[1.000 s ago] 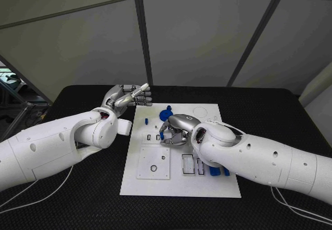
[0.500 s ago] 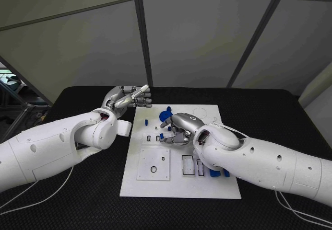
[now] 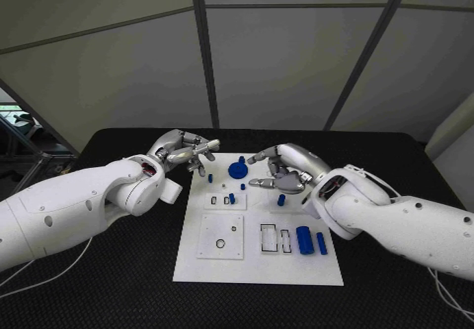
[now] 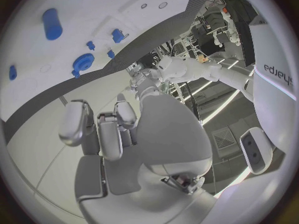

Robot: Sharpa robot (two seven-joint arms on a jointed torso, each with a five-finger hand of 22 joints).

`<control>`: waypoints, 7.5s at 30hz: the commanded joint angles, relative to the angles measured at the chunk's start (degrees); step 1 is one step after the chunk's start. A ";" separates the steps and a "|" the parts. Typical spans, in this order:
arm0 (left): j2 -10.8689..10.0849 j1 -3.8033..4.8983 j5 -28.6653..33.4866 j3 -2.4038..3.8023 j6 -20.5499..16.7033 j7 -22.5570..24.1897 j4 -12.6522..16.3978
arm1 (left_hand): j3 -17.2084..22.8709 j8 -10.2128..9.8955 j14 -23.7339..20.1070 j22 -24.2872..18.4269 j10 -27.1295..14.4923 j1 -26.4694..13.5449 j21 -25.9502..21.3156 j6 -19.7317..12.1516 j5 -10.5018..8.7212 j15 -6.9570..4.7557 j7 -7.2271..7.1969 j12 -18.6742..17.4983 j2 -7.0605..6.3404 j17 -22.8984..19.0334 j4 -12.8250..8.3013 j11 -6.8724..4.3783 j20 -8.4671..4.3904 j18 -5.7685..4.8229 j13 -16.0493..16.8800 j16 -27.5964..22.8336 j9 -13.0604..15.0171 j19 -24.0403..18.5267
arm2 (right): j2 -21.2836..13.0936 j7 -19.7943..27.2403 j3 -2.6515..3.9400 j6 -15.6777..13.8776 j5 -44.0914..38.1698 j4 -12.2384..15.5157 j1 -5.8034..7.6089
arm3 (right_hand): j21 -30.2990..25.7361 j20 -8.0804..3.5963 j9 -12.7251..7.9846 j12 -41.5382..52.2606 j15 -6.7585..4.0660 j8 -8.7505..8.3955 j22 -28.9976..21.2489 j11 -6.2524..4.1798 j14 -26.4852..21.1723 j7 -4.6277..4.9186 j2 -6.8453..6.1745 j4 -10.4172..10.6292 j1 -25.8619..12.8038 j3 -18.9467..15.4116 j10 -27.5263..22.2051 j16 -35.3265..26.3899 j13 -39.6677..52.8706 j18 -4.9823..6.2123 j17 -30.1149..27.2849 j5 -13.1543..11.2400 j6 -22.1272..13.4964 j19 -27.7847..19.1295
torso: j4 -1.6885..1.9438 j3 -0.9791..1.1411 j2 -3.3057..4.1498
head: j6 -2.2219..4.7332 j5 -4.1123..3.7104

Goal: Assemble the parts on the task board

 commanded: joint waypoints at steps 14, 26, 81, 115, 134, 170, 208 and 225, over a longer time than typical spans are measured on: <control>5.95 3.70 -34.84 -0.48 20.12 -36.37 -1.36 | -7.76 25.40 4.96 32.58 -7.11 -6.93 26.44 -9.05 -2.07 -1.61 -2.63 32.06 2.95 22.86 5.77 -2.53 -1.34 -1.37 24.79 23.27 17.03 3.99 | -8.51 2.17 1.50 5.63 20.42 -1.74 3.63 | -5.04 -0.29 -0.10 -3.32 -0.17 1.21 -8.28 -0.41 2.49 -0.37 1.42 -0.39 1.24 -0.45 -2.99 -4.63 -3.43 1.89 2.35 1.97 1.06 -4.21 | 0.05 0.79 -3.80 | -1.90 1.27; 11.80 5.64 -37.44 -3.83 21.41 -42.28 -5.09 | -9.87 28.08 7.07 40.06 -3.39 -10.10 31.22 -9.54 -4.68 -2.15 -3.25 37.60 3.77 27.56 5.90 -3.12 -1.85 -2.58 31.02 27.13 19.09 7.31 | -8.73 1.04 1.52 6.65 19.97 -3.22 3.81 | -5.78 -0.44 -0.16 -3.88 -0.30 1.44 -9.33 -0.52 2.42 -0.47 1.58 -0.45 1.45 -0.54 -3.24 -5.18 -4.10 2.04 1.70 3.25 1.15 -4.46 | 0.25 0.92 -3.73 | -2.14 1.22; 17.11 5.91 -37.29 -4.86 29.72 -41.98 -9.16 | -8.88 29.00 6.79 40.55 -4.15 -5.78 31.41 -10.41 -2.74 -2.13 -3.30 37.58 4.76 27.19 5.14 -3.14 -1.85 -2.51 31.10 26.84 20.34 6.69 | -6.15 -0.32 1.50 7.49 18.82 -5.37 3.79 | -6.85 -0.64 -0.28 -4.55 -0.47 1.91 -10.60 -0.68 2.45 -0.61 1.77 0.04 1.22 -0.85 -3.38 -5.72 -4.89 2.19 1.29 6.09 1.34 -4.57 | 0.23 0.68 -3.21 | -3.81 0.97; 17.11 5.90 -33.89 -4.85 27.71 -41.58 -8.56 | 6.73 28.32 6.93 42.26 -4.40 7.65 31.82 -12.03 -2.52 -2.99 -4.22 36.63 7.94 27.60 -0.15 -4.11 -2.61 -2.59 31.37 27.12 21.09 6.55 | -5.29 -0.12 1.49 7.92 18.82 -6.22 3.77 | -7.45 -0.73 -0.33 -4.81 -0.54 2.22 -11.32 -0.76 2.42 -0.68 1.61 0.15 1.44 -0.87 -3.62 -5.97 -5.18 2.28 1.12 8.33 1.51 -4.64 | 0.30 0.65 -3.20 | -4.67 0.96; 13.26 5.87 -27.06 -4.87 18.34 -42.79 -4.45 | 41.76 30.88 6.81 43.33 -4.02 -4.35 31.26 -12.57 -3.19 -2.62 -3.77 35.17 -5.66 27.30 -1.93 -3.72 -2.27 -2.57 29.23 26.84 24.10 6.44 | -5.15 -0.42 1.48 8.57 18.82 -6.86 3.77 | -7.55 -0.74 -0.36 -4.84 -0.55 2.27 -11.42 -0.77 2.41 -0.67 1.59 0.21 1.48 -0.85 -3.66 -6.05 -5.22 2.28 1.05 8.91 1.49 -4.63 | 0.46 0.67 -3.16 | -4.58 1.43; 12.27 4.07 -37.97 -5.08 18.92 -47.17 -1.97 | 47.38 33.66 7.61 45.92 -4.25 -8.32 32.67 -13.70 -3.78 -2.86 -3.99 36.01 -6.45 28.95 -4.19 -3.97 -2.51 -3.05 27.74 28.21 26.00 7.99 | -4.42 -0.39 1.48 9.08 18.82 -7.38 3.74 | -7.59 -0.75 -0.37 -4.83 -0.55 2.29 -11.43 -0.76 2.43 -0.67 1.60 0.29 1.44 -0.85 -3.66 -6.00 -5.22 2.28 1.15 9.18 1.48 -4.61 | 0.28 0.62 -3.08 | -5.55 1.67; 12.84 3.73 -40.12 -5.08 23.26 -48.54 -2.30 | 47.38 34.34 7.90 46.92 -3.70 -9.74 33.26 -13.74 -4.29 -2.88 -4.09 37.17 -7.51 29.62 -4.87 -4.01 -2.54 -3.25 28.39 28.73 26.30 8.58 | -4.18 -0.39 1.48 9.50 18.82 -7.45 3.74 | -7.68 -0.75 -0.38 -4.86 -0.55 2.31 -11.57 -0.76 2.41 -0.67 1.64 0.34 1.44 -0.82 -3.70 -6.08 -5.27 2.30 1.05 9.31 1.47 -4.64 | 0.28 0.69 -3.10 | -6.00 1.50; 12.99 3.73 -40.23 -5.09 23.83 -48.43 -2.19 | 47.28 34.64 8.13 47.59 -3.06 -9.97 33.67 -13.40 -4.25 -2.99 -4.31 37.94 -7.46 30.13 -5.21 -4.19 -2.59 -3.38 29.07 29.11 26.37 9.00 | -4.11 -0.43 1.48 9.57 18.82 -7.46 3.73 | -7.73 -0.75 -0.38 -4.90 -0.55 2.32 -11.65 -0.75 2.40 -0.67 1.67 0.38 1.41 -0.81 -3.73 -6.11 -5.31 2.31 1.02 9.35 1.47 -4.67 | 0.32 0.70 -3.11 | -6.06 1.46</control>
